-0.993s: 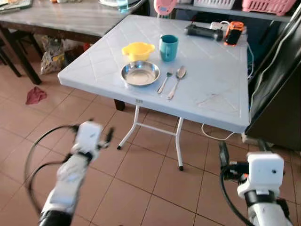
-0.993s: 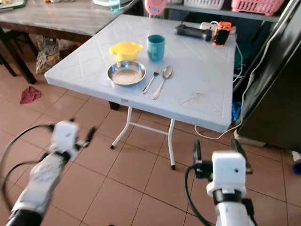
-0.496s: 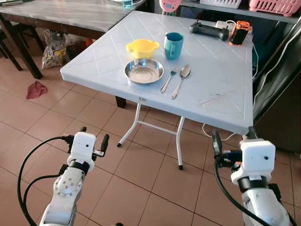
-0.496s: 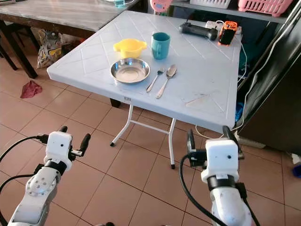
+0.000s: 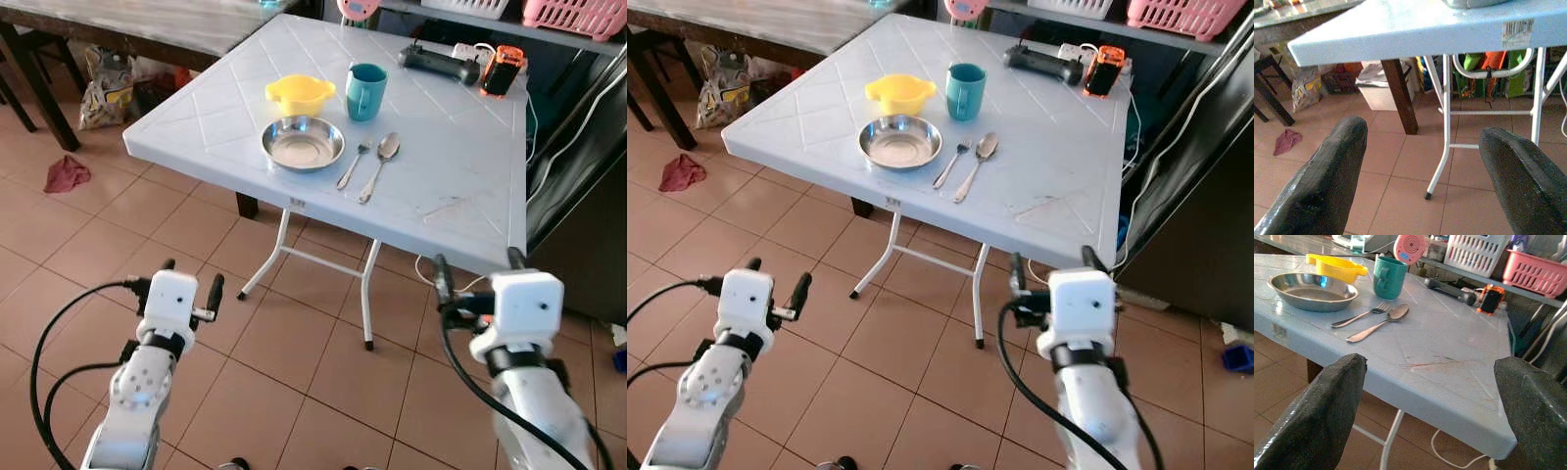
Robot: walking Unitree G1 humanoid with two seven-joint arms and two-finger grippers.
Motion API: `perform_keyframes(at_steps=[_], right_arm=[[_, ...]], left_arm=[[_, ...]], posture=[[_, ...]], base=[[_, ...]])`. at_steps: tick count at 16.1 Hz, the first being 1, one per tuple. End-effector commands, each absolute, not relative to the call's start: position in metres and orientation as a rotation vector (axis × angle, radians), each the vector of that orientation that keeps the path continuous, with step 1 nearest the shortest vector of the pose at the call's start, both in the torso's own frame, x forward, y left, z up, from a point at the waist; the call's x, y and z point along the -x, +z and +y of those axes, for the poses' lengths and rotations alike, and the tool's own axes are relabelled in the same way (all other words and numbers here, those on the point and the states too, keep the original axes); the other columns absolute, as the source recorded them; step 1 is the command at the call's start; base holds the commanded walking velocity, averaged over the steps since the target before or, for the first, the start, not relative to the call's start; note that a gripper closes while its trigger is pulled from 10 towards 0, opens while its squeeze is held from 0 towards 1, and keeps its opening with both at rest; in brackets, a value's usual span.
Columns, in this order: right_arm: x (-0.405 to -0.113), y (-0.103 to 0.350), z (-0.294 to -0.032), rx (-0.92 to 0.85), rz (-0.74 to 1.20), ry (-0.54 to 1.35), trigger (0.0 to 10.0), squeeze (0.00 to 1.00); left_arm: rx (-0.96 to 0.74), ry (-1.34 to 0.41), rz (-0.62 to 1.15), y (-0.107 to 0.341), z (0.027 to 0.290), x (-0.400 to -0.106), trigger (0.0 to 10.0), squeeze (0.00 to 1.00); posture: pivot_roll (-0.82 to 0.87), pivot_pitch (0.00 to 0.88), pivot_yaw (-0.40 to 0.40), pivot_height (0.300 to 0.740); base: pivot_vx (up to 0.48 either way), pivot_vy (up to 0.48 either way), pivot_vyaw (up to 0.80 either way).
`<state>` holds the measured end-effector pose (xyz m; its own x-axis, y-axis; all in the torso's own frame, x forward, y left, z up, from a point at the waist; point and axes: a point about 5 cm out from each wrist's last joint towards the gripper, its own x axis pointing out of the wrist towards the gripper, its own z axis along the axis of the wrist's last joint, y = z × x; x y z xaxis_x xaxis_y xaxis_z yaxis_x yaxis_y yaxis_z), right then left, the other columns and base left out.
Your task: Setting the table
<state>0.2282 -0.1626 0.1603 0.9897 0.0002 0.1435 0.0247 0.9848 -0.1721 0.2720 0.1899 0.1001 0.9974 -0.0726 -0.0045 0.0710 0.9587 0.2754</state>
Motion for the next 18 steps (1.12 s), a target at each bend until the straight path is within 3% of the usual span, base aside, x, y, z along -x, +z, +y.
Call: perform_keyframes(at_steps=[1,5,12,18], right_arm=[[-0.229,0.159,-0.162,0.165,-0.145,-0.014,10.0,0.00],[-0.228,0.156,-0.164,0.157,-0.150,-0.050,10.0,0.00],[-0.212,0.148,-0.167,0.186,-0.111,-0.028,10.0,0.00],[-0.214,0.149,-0.163,0.180,-0.118,-0.035,10.0,0.00]], left_arm=[[-0.292,-0.072,-0.025,0.107,0.191,-0.275,10.0,0.00],[-0.293,-0.093,-0.039,0.112,0.185,-0.285,10.0,0.00],[-0.256,-0.097,-0.055,0.108,0.169,-0.295,10.0,0.00],[-0.250,-0.143,-0.052,0.108,0.164,-0.299,10.0,0.00]], posture=[[0.07,0.176,-0.030,0.740],[0.04,0.159,0.003,0.740],[-0.01,0.120,-0.010,0.740],[-0.03,0.136,0.024,0.740]], base=[[0.000,0.000,0.00],[0.000,0.000,0.00],[0.000,0.000,0.00],[0.000,0.000,0.00]])
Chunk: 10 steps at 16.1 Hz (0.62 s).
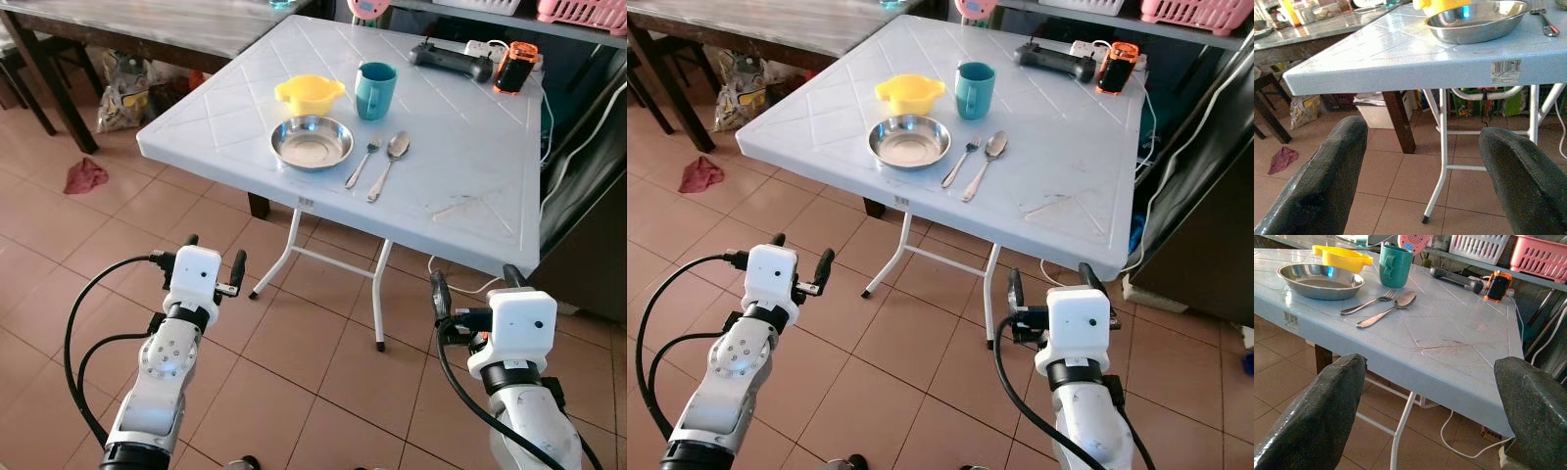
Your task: Setting the table
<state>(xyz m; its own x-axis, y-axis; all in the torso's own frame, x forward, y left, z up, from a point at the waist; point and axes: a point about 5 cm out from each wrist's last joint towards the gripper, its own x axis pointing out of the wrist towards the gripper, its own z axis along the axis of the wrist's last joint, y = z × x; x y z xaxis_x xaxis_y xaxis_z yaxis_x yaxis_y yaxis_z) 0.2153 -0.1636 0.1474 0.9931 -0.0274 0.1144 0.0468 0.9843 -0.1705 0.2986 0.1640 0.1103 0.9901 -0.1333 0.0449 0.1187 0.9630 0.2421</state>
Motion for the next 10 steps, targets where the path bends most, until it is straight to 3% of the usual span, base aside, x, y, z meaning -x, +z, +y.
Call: perform_keyframes(at_steps=[1,4,10], right_arm=[[-0.213,0.149,-0.162,0.182,-0.119,-0.035,10.0,0.00],[-0.205,0.147,-0.164,0.191,-0.104,-0.050,10.0,0.00],[-0.209,0.151,-0.166,0.205,-0.115,-0.050,10.0,0.00]], left_arm=[[-0.241,-0.160,-0.046,0.107,0.162,-0.300,10.0,0.00],[-0.237,-0.191,-0.061,0.108,0.151,-0.304,10.0,0.00],[-0.229,-0.093,-0.108,0.120,0.159,-0.318,10.0,0.00]], posture=[[-0.04,0.137,0.028,0.740],[-0.05,0.137,0.030,0.740],[-0.06,0.134,0.023,0.740]], base=[[0.000,0.000,0.00],[0.000,0.000,0.00],[0.000,0.000,0.00]])
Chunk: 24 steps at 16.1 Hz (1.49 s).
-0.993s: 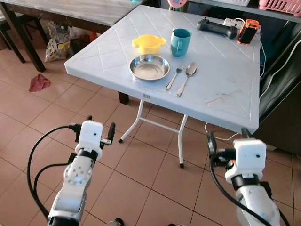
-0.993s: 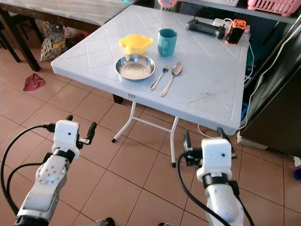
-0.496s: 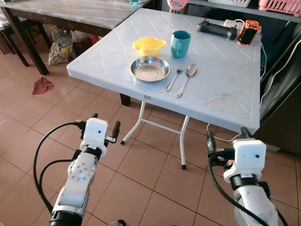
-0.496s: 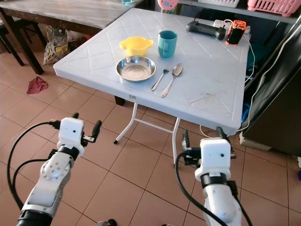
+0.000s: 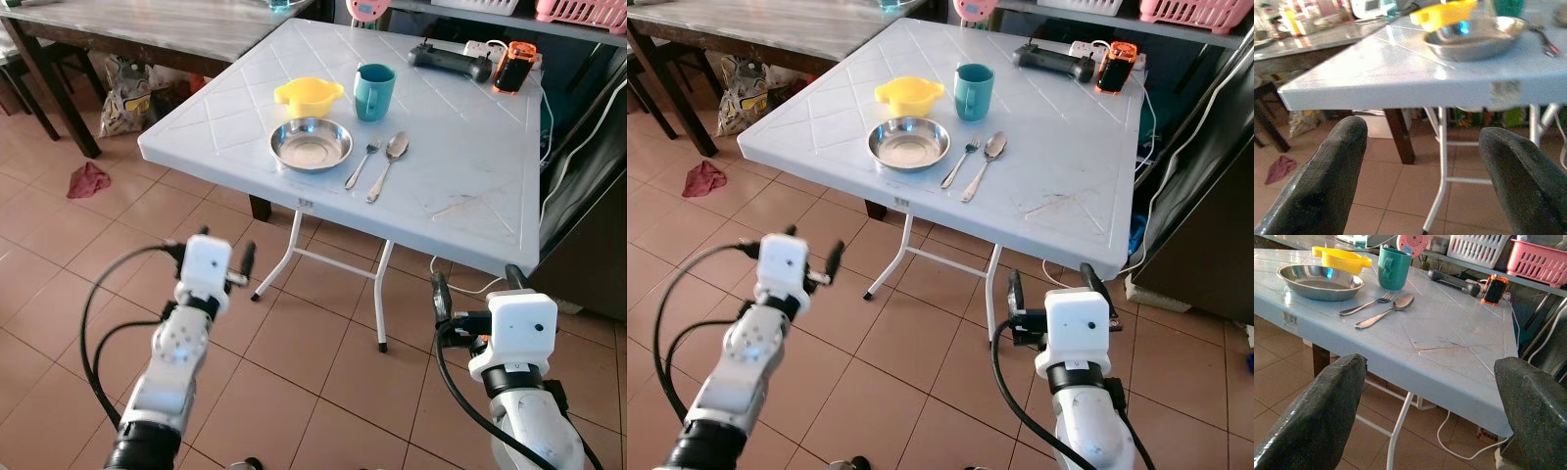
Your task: Setting the table
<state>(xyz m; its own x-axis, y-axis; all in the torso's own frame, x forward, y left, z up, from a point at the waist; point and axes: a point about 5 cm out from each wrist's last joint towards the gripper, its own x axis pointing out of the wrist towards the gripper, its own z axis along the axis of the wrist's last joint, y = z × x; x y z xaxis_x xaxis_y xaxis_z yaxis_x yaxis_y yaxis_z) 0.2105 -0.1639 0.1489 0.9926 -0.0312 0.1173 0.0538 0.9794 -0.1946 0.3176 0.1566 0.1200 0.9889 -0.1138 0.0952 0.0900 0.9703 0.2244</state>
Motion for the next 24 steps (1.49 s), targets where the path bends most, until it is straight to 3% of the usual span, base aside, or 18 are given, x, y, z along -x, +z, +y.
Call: perform_keyframes(at_steps=[1,4,24], right_arm=[[-0.208,0.151,-0.167,0.208,-0.114,-0.059,10.0,0.00],[-0.208,0.150,-0.170,0.210,-0.113,-0.081,10.0,0.00],[-0.214,0.154,-0.167,0.220,-0.129,-0.075,10.0,0.00]], left_arm=[[-0.211,-0.082,-0.106,0.122,0.159,-0.321,10.0,0.00],[-0.154,-0.225,-0.137,0.128,0.132,-0.319,10.0,0.00],[-0.199,-0.168,-0.132,0.119,0.135,-0.325,10.0,0.00]], posture=[[-0.07,0.129,0.027,0.740],[-0.08,0.120,0.040,0.740],[-0.10,0.121,0.039,0.740]], base=[[0.000,0.000,0.00],[0.000,0.000,0.00],[0.000,0.000,0.07]])
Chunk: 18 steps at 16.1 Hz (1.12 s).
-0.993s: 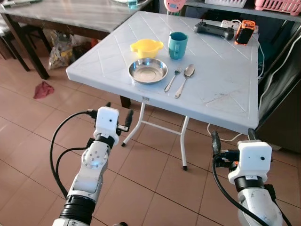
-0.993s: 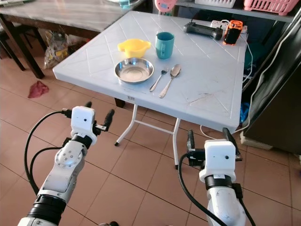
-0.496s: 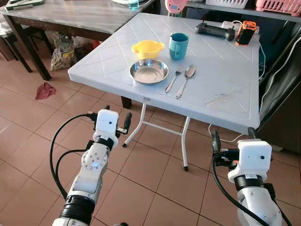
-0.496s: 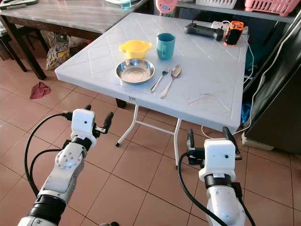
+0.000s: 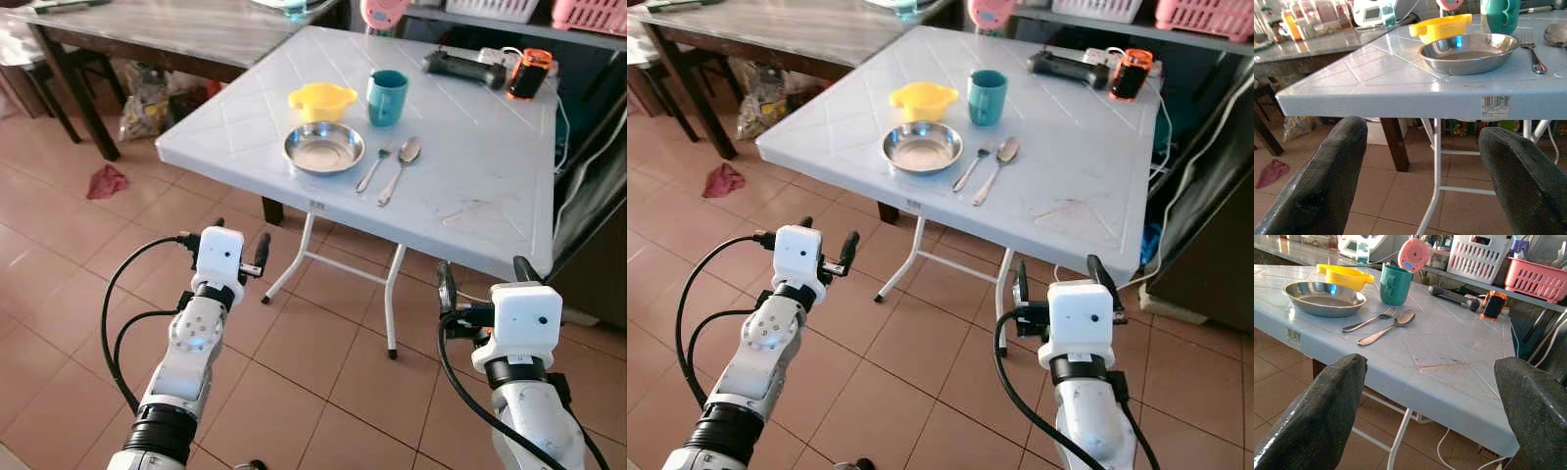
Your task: Setting the table
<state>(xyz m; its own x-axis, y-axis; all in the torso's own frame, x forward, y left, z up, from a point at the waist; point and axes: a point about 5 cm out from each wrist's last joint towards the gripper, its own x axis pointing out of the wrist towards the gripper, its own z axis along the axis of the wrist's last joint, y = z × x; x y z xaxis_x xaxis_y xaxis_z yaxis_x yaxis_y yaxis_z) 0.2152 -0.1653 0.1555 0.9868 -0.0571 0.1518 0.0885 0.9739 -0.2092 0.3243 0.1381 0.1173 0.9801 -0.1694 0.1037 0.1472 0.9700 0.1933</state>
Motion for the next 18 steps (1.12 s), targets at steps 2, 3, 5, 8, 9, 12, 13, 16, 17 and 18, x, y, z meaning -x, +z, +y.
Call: perform_keyframes(at_steps=[2,3,5,8,9,12,13,16,17,18], right_arm=[[-0.214,0.153,-0.167,0.219,-0.126,-0.082,10.0,0.00],[-0.214,0.152,-0.166,0.218,-0.125,-0.086,10.0,0.00],[-0.214,0.152,-0.165,0.215,-0.125,-0.088,10.0,0.00],[-0.213,0.151,-0.164,0.212,-0.121,-0.092,10.0,0.00],[-0.213,0.151,-0.164,0.212,-0.121,-0.092,10.0,0.00],[-0.212,0.151,-0.164,0.210,-0.121,-0.093,10.0,0.00],[-0.211,0.151,-0.164,0.210,-0.121,-0.096,10.0,0.00],[-0.207,0.150,-0.165,0.208,-0.112,-0.109,10.0,0.00],[-0.206,0.149,-0.165,0.208,-0.110,-0.110,10.0,0.00],[-0.205,0.149,-0.165,0.206,-0.109,-0.112,10.0,0.00]], left_arm=[[-0.208,-0.176,-0.139,0.119,0.133,-0.325,10.0,0.00],[-0.207,-0.181,-0.134,0.120,0.132,-0.326,10.0,0.00],[-0.202,-0.188,-0.132,0.121,0.131,-0.329,10.0,0.00],[-0.190,-0.192,-0.128,0.120,0.129,-0.330,10.0,0.00],[-0.187,-0.193,-0.128,0.121,0.129,-0.332,10.0,0.00],[-0.133,-0.220,-0.142,0.128,0.124,-0.337,10.0,0.00],[-0.121,-0.243,-0.144,0.129,0.122,-0.337,10.0,0.00],[-0.118,-0.259,-0.143,0.129,0.121,-0.337,10.0,0.00],[-0.118,-0.266,-0.145,0.129,0.120,-0.337,10.0,0.00],[-0.119,-0.270,-0.146,0.129,0.120,-0.337,10.0,0.00]], posture=[[-0.10,0.121,0.044,0.740],[-0.10,0.121,0.049,0.740],[-0.10,0.120,0.052,0.740],[-0.10,0.125,0.058,0.740],[-0.10,0.125,0.058,0.740],[-0.11,0.130,0.061,0.740],[-0.11,0.134,0.064,0.740],[-0.12,0.143,0.071,0.740],[-0.12,0.143,0.071,0.740],[-0.12,0.146,0.073,0.740]], base=[[0.000,0.000,0.00],[0.000,0.000,0.00],[0.000,0.000,0.00],[0.000,0.000,0.00],[0.000,0.000,0.00],[0.000,0.000,0.00],[0.000,0.000,0.00],[0.097,0.000,0.00],[0.334,0.000,0.00],[0.379,0.000,0.00]])
